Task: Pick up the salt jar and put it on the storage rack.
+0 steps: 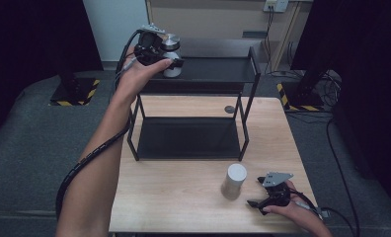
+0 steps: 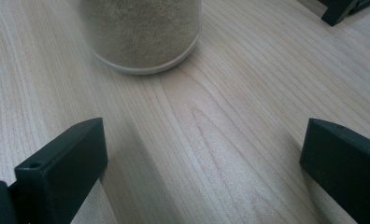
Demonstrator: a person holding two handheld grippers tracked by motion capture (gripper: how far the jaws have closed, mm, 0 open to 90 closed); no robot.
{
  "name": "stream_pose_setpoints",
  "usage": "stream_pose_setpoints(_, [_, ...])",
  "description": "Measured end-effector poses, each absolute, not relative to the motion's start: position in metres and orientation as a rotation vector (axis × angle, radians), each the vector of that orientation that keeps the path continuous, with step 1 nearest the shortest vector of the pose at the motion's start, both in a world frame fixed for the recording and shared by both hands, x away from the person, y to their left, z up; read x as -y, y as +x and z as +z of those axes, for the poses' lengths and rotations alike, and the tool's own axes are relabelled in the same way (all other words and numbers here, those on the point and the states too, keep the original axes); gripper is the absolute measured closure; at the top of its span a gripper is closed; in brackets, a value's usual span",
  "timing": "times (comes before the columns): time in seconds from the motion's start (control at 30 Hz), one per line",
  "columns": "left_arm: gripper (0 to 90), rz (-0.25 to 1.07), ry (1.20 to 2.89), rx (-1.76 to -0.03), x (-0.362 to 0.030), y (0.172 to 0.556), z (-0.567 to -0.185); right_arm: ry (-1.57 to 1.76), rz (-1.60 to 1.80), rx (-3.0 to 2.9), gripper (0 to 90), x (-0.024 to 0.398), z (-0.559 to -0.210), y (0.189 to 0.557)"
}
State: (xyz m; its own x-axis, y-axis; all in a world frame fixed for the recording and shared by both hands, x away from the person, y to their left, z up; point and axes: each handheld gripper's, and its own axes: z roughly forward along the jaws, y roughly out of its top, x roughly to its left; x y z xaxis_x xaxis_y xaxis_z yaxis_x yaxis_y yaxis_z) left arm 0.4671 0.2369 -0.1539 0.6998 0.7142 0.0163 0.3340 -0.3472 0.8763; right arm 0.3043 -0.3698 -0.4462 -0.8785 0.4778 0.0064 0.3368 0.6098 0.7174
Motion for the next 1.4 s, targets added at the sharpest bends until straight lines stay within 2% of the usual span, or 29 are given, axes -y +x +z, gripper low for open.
stream_pose_setpoints(0.3, [29.0,0.516,1.948,-0.798,-0.238,0.465,-0.158,0.676,1.123,-2.649,1.6,0.370,-0.446,0.304])
stream_pose_setpoints(0.63, [7.0,0.546,1.927,-0.790,-0.245,0.457,-0.161,0.674,1.124,-2.648,1.6,0.370,-0.446,0.304])
stream_pose_setpoints(0.73, [4.0,0.544,1.934,-0.773,-0.245,0.457,-0.159,0.674,1.123,-2.647,1.6,0.370,-0.446,0.304])
stream_pose_setpoints(1.4, [2.1,0.563,1.936,-0.756,-0.246,0.451,-0.152,0.674,1.123,-2.648,1.6,0.370,-0.446,0.304])
